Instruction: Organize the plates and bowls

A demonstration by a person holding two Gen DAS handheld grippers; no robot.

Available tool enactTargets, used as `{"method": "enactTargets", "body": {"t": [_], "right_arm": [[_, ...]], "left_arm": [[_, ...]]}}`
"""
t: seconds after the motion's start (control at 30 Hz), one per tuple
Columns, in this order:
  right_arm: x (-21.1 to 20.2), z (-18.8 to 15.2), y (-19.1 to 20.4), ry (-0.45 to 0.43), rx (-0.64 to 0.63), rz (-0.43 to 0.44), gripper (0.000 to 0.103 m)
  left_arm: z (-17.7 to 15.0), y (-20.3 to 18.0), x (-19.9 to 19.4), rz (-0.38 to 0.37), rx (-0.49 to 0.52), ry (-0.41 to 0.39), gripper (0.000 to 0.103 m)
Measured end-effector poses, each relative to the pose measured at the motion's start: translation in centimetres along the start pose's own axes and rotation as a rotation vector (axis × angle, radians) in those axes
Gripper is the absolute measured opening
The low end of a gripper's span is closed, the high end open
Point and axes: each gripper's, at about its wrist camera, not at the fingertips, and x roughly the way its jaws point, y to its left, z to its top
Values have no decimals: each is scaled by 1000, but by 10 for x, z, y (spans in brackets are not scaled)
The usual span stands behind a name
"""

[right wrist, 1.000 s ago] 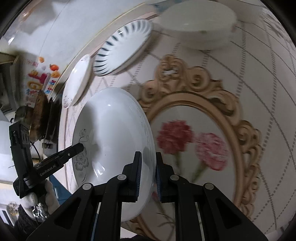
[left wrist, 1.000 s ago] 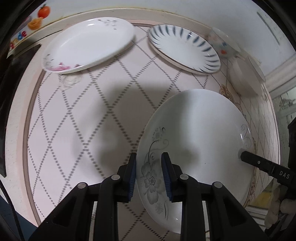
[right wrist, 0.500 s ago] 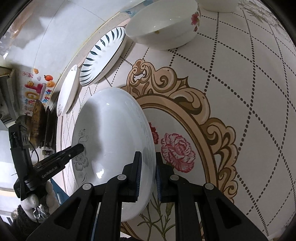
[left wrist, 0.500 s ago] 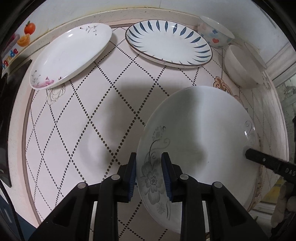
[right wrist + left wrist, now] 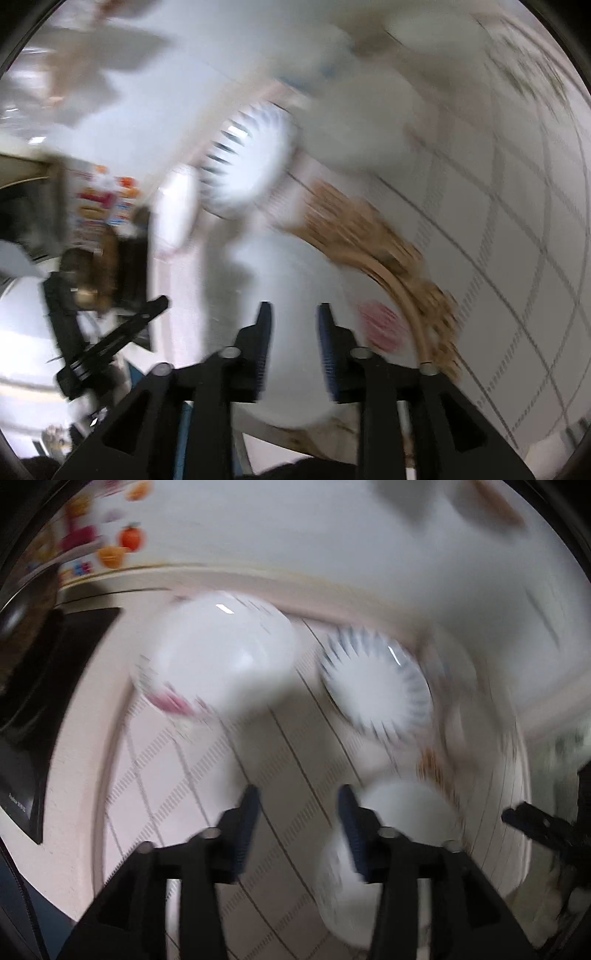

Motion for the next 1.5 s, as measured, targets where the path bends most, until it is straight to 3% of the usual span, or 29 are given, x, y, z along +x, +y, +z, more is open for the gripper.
{"method": "enactTargets", "body": {"t": [0.07, 0.13, 0.23, 0.4, 0.63, 0.67, 0.7, 0.8, 1.0, 1.23, 1.5], "right_arm": [[14, 27, 34, 3, -59, 41, 61], [46, 61, 69, 15, -125, 84, 61], [116, 112, 120, 46, -224, 81, 61], [217, 164, 161, 156, -263, 50, 60], [293, 185, 174, 234, -324, -82, 35], [300, 186, 173, 247, -320, -84, 32], [304, 185, 170, 259, -316, -81, 26], [311, 183, 164, 273, -320, -87, 20], [308, 180, 162, 243, -335, -100, 16], [296, 173, 165, 234, -332, -101, 17], [234, 152, 158, 200, -315, -64, 17]], "left_arm": [[22, 25, 6, 39, -62, -31, 55], [49, 59, 26, 86, -137, -22, 55], [71, 95, 54, 135, -222, 8, 55], [100, 131, 90, 169, -263, 45, 55], [116, 148, 128, 145, -273, 115, 54], [116, 147, 131, 146, -264, 113, 49], [117, 146, 132, 149, -257, 110, 42], [116, 149, 132, 165, -255, 91, 36], [111, 155, 125, 165, -262, 73, 24], [105, 151, 103, 140, -258, 56, 24], [96, 118, 59, 92, -204, 7, 24]]}}
